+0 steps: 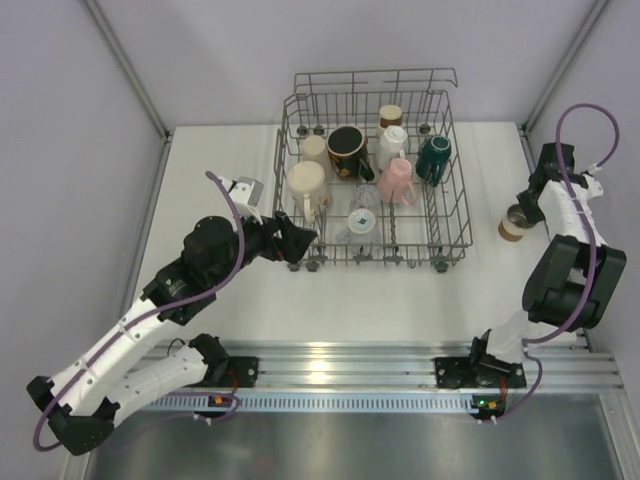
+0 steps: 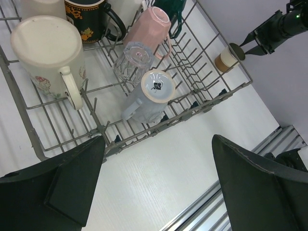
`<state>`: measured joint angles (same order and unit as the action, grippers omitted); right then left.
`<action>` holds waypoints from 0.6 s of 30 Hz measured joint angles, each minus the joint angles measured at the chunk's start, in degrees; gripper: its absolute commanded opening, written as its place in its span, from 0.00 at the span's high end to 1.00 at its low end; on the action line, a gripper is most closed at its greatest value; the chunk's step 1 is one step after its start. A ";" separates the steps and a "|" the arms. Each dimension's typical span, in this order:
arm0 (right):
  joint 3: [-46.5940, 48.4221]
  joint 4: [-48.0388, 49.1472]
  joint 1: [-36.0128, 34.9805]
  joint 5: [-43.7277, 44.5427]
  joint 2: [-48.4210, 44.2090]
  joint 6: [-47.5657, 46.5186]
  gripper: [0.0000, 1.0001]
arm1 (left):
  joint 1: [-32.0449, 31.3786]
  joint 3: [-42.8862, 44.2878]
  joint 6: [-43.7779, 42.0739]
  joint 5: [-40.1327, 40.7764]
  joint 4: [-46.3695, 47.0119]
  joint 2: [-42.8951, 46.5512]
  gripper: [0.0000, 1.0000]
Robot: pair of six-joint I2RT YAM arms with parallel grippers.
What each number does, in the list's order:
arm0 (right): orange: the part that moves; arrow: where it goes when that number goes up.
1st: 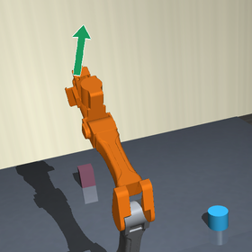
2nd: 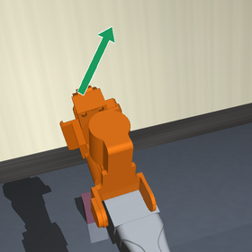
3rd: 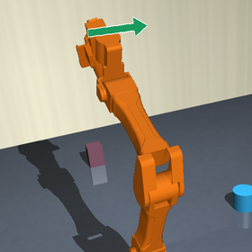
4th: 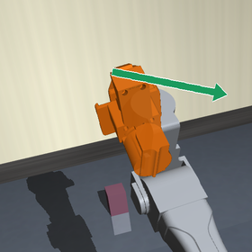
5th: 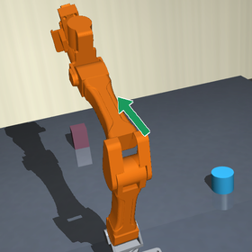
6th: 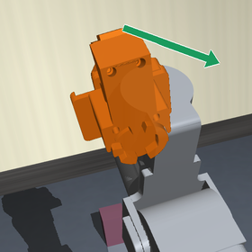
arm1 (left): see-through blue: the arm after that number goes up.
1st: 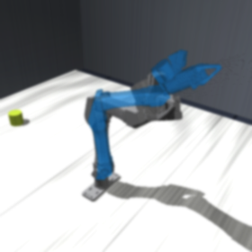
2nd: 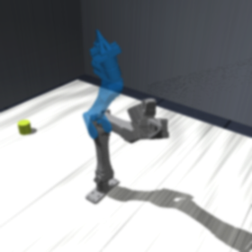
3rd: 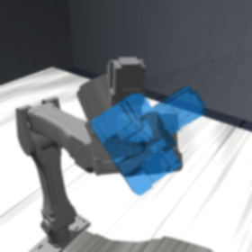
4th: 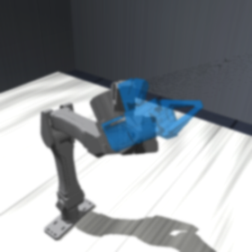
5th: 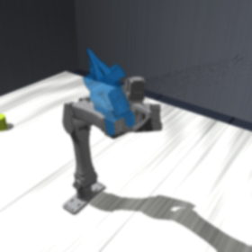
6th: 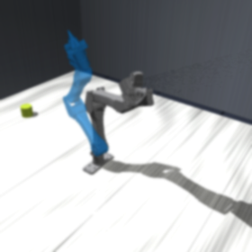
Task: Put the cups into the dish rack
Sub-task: Grab a cup with the right arm
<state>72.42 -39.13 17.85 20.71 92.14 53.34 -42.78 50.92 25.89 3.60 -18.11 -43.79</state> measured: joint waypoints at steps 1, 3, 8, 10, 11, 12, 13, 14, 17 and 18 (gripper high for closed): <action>0.02 0.35 -0.17 0.00 0.68 -0.20 0.64 | 0.00 0.04 0.00 -0.17 0.00 -0.24 0.02; 0.52 0.59 -0.50 -0.20 1.97 -0.39 0.63 | 0.00 0.22 0.00 -0.39 0.00 -0.68 0.02; 3.54 1.68 -0.85 -1.11 5.68 -0.79 0.62 | 0.00 0.59 -0.02 -0.79 0.02 -1.53 0.02; 4.66 1.99 -0.98 -1.46 6.58 -0.76 0.62 | 0.00 0.68 -0.02 -0.85 0.09 -1.79 0.02; 5.27 2.27 -1.09 -1.64 6.99 -0.70 0.62 | 0.00 0.70 -0.02 -0.98 0.07 -1.92 0.02; 5.57 2.45 -1.20 -1.81 7.28 -0.68 0.62 | 0.00 0.74 -0.04 -1.05 0.09 -2.14 0.02; 5.95 2.67 -1.33 -2.12 7.54 -0.70 0.61 | 0.00 0.83 -0.04 -1.07 0.11 -2.38 0.02; 6.32 2.71 -1.51 -2.34 7.80 -0.66 0.61 | 0.00 0.94 -0.04 -1.14 0.11 -2.69 0.02; 6.82 3.13 -1.99 -2.56 8.24 -0.61 0.61 | 0.00 1.49 -0.09 -1.22 0.11 -3.78 0.02; 6.97 3.13 -2.12 -2.58 8.46 -0.59 0.61 | 0.00 1.64 -0.09 -1.22 0.20 -4.13 0.02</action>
<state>79.40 -36.01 15.73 18.13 100.60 52.75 -42.78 52.56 25.80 2.37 -17.91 -47.92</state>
